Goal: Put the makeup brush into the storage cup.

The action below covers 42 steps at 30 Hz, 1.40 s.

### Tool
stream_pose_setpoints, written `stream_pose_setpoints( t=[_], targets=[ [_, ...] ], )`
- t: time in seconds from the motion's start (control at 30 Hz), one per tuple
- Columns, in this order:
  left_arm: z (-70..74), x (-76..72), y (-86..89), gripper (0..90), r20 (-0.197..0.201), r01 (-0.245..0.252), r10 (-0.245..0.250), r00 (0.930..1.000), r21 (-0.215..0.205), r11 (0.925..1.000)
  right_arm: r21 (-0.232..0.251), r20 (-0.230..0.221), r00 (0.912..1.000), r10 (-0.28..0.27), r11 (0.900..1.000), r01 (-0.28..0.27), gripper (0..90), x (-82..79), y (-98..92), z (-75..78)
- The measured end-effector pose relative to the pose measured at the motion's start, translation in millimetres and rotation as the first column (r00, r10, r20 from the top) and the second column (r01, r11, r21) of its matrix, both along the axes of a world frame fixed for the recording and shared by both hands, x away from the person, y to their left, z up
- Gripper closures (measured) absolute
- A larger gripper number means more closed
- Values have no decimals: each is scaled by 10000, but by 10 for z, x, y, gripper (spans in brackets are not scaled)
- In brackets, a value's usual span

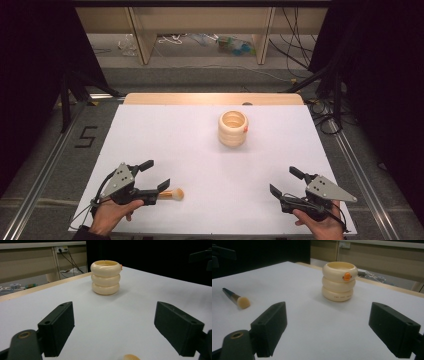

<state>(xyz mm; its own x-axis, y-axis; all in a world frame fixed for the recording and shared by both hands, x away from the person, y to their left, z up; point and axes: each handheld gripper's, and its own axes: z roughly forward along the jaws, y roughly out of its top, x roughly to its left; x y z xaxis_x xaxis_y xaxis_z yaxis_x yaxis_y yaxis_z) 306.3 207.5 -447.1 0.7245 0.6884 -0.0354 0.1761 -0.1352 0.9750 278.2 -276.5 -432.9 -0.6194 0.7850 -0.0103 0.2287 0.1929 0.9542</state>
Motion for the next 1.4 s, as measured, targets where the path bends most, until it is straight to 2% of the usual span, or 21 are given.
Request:
stream_pose_setpoints(
  t=[0.27, 0.3, 0.43, 0.6, 0.77, 0.83, 1.0, 1.07, 1.2, 1.27, 1.3, 1.33, 1.37, 1.4],
  targets=[
    [-8, 1, -12, 168, -38, 15, -14, 10000, 221, 9998, -29, -48, 10000, 6, 10000, -6, 162, -11, -4, 2],
    [-8, 3, -9, 169, -67, 17, -16, 10000, 266, 9996, -78, 65, 10000, 28, 10000, -27, 163, -3, -4, -2],
    [-17, 24, -10, 176, -247, 57, -48, 9997, 342, 9994, -67, 25, 10000, 69, 10000, -69, 165, -11, -5, -5],
    [-1, 19, -10, 216, -181, 95, -81, 9998, 739, 9972, -24, -49, 9999, 157, 9999, -157, 169, -2, 0, -13],
    [-8, 28, 0, 207, -381, 230, -191, 9991, 1067, 9940, -116, -14, 9999, 159, 9998, -159, 171, 5, 6, -10],
    [-11, 33, -3, 203, -336, 260, -225, 9992, 1051, 9941, -120, -182, 9998, 129, 9998, -131, 172, -4, 11, -9],
    [-7, 22, -2, 199, -404, 258, -215, 9990, 1088, 9937, -107, -19, 9999, 162, 9998, -162, 172, 6, 10, -8],
    [-11, 23, -6, 192, -462, 288, -240, 9986, 1072, 9938, -82, -226, 9996, 196, 9998, -198, 174, 1, 22, -8],
    [-1, 27, -11, 188, -452, 385, -335, 9984, 1161, 9925, -103, -234, 9996, 157, 9998, -159, 175, 4, 21, -9],
    [10, 22, -14, 188, -606, 474, -402, 9974, 1232, 9912, -81, -218, 9996, 162, 9998, -164, 175, 6, 22, -11],
    [12, 29, -14, 188, -543, 541, -471, 9974, 1343, 9895, -81, -218, 9996, 162, 9998, -164, 175, 6, 22, -11],
    [15, 18, -21, 187, -566, 423, -339, 9978, 1544, 9871, 12, -107, 9997, 210, 9998, -210, 176, 14, 24, -19],
    [25, 37, -16, 188, -239, 437, -398, 9989, 1924, 9803, -52, -9, 9998, 194, 9998, -194, 176, 20, 19, -20],
    [26, 38, -18, 188, -346, 478, -416, 9985, 2047, 9777, -46, -11, 9998, 193, 9998, -193, 176, 21, 20, -21]
  ],
)
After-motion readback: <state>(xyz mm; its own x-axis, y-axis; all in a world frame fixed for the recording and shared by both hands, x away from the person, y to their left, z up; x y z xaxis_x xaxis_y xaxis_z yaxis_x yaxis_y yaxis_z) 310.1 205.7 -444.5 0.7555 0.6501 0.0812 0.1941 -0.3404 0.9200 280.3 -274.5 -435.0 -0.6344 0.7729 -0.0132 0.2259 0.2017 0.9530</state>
